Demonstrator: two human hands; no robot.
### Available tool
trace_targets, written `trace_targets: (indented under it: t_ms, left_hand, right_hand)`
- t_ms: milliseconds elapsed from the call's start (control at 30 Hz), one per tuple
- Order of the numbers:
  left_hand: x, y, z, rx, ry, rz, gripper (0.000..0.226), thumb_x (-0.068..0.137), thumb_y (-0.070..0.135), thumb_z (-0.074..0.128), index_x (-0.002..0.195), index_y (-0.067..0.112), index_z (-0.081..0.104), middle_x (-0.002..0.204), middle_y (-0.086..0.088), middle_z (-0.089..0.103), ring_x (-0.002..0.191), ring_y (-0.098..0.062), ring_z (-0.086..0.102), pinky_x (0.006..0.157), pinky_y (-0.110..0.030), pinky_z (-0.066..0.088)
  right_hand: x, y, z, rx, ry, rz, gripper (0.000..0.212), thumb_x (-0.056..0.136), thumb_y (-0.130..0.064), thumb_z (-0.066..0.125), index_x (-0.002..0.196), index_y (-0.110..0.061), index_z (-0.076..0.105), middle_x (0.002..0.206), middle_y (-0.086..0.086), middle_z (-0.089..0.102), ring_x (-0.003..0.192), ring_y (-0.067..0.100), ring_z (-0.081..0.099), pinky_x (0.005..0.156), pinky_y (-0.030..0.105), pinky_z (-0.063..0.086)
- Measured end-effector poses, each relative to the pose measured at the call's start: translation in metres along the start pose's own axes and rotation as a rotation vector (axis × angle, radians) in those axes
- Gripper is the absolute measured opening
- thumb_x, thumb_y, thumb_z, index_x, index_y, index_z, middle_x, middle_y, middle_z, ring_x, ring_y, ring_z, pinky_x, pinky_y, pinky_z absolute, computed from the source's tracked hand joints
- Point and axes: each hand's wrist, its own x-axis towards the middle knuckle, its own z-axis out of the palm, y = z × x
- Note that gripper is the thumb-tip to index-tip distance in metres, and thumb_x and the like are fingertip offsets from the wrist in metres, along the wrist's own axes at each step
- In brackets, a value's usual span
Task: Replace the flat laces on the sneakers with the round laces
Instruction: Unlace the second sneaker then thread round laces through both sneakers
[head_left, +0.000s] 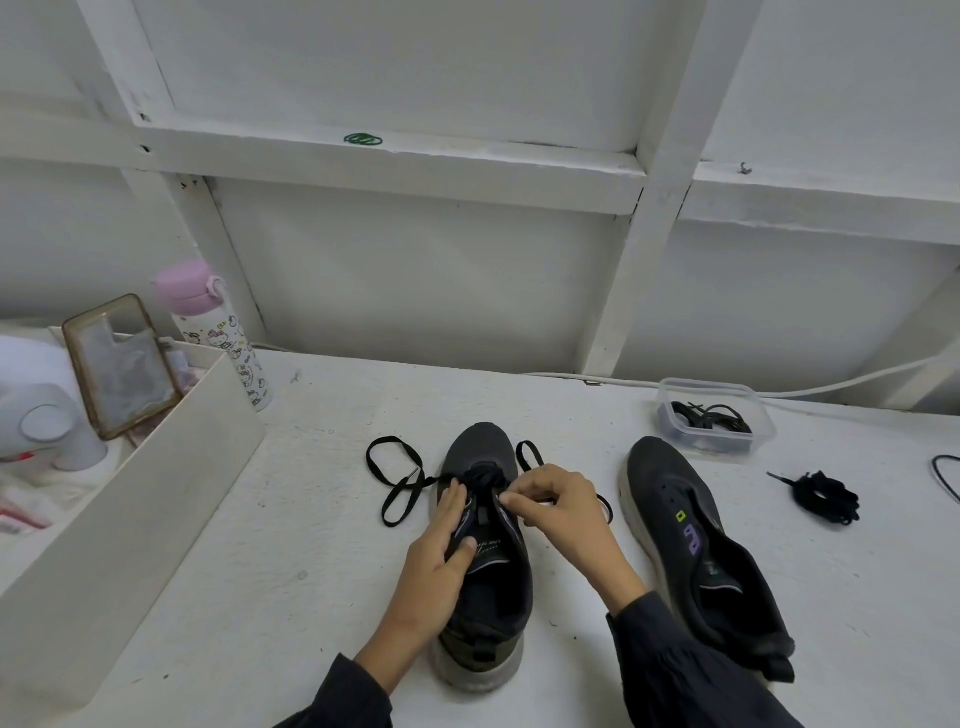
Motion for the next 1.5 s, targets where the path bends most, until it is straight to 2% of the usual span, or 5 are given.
trace_targets:
  t_ms: [333, 800, 967, 1200, 1500]
  left_hand:
    - [-0.001, -0.002, -0.001, 0.004, -0.013, 0.004, 0.06, 0.098, -0.002, 0.047, 0.15, 0.022, 0.028, 0.152, 0.02, 0.024, 0.143, 0.002, 0.017, 0.107, -0.001, 0.016]
    - [0.0, -0.001, 0.0, 0.018, 0.007, -0.001, 0.059, 0.098, -0.001, 0.048, 0.149, 0.023, 0.03, 0.151, 0.02, 0.024, 0.143, 0.002, 0.017, 0.108, -0.003, 0.016]
    - [-0.001, 0.0, 0.001, 0.009, -0.001, -0.019, 0.058, 0.098, -0.001, 0.047, 0.149, 0.021, 0.03, 0.149, 0.02, 0.025, 0.14, 0.004, 0.017, 0.098, 0.007, 0.016]
    - [0.0, -0.001, 0.002, 0.013, 0.009, -0.012, 0.06, 0.098, -0.001, 0.048, 0.15, 0.022, 0.029, 0.148, 0.021, 0.024, 0.14, 0.005, 0.017, 0.1, 0.005, 0.015]
    - [-0.001, -0.001, 0.001, 0.003, 0.004, -0.025, 0.058, 0.099, 0.0, 0.048, 0.149, 0.024, 0.03, 0.147, 0.023, 0.025, 0.142, 0.003, 0.018, 0.117, -0.017, 0.016]
  right_hand:
    - [0.017, -0.01, -0.003, -0.178, 0.123, -0.009, 0.01, 0.084, -0.018, 0.065, 0.075, -0.02, 0.062, 0.092, -0.009, 0.062, 0.082, 0.011, 0.06, 0.075, 0.037, 0.049]
    - [0.014, -0.012, -0.012, 0.042, -0.214, 0.143, 0.017, 0.091, -0.01, 0.064, 0.074, -0.013, 0.062, 0.066, -0.005, 0.059, 0.063, 0.008, 0.056, 0.058, 0.024, 0.049]
    - [0.03, -0.02, -0.022, 0.176, -0.085, 0.204, 0.021, 0.098, -0.008, 0.054, 0.077, -0.008, 0.059, 0.076, 0.002, 0.056, 0.064, 0.01, 0.056, 0.055, 0.023, 0.048]
    - [0.019, -0.011, -0.019, 0.125, -0.312, 0.176, 0.011, 0.081, -0.02, 0.078, 0.079, -0.011, 0.071, 0.07, 0.004, 0.065, 0.059, 0.009, 0.057, 0.053, 0.021, 0.045]
    - [0.026, -0.02, -0.024, 0.316, 0.0, 0.196, 0.024, 0.096, -0.012, 0.059, 0.072, -0.01, 0.057, 0.065, -0.001, 0.051, 0.053, 0.011, 0.051, 0.05, 0.024, 0.041]
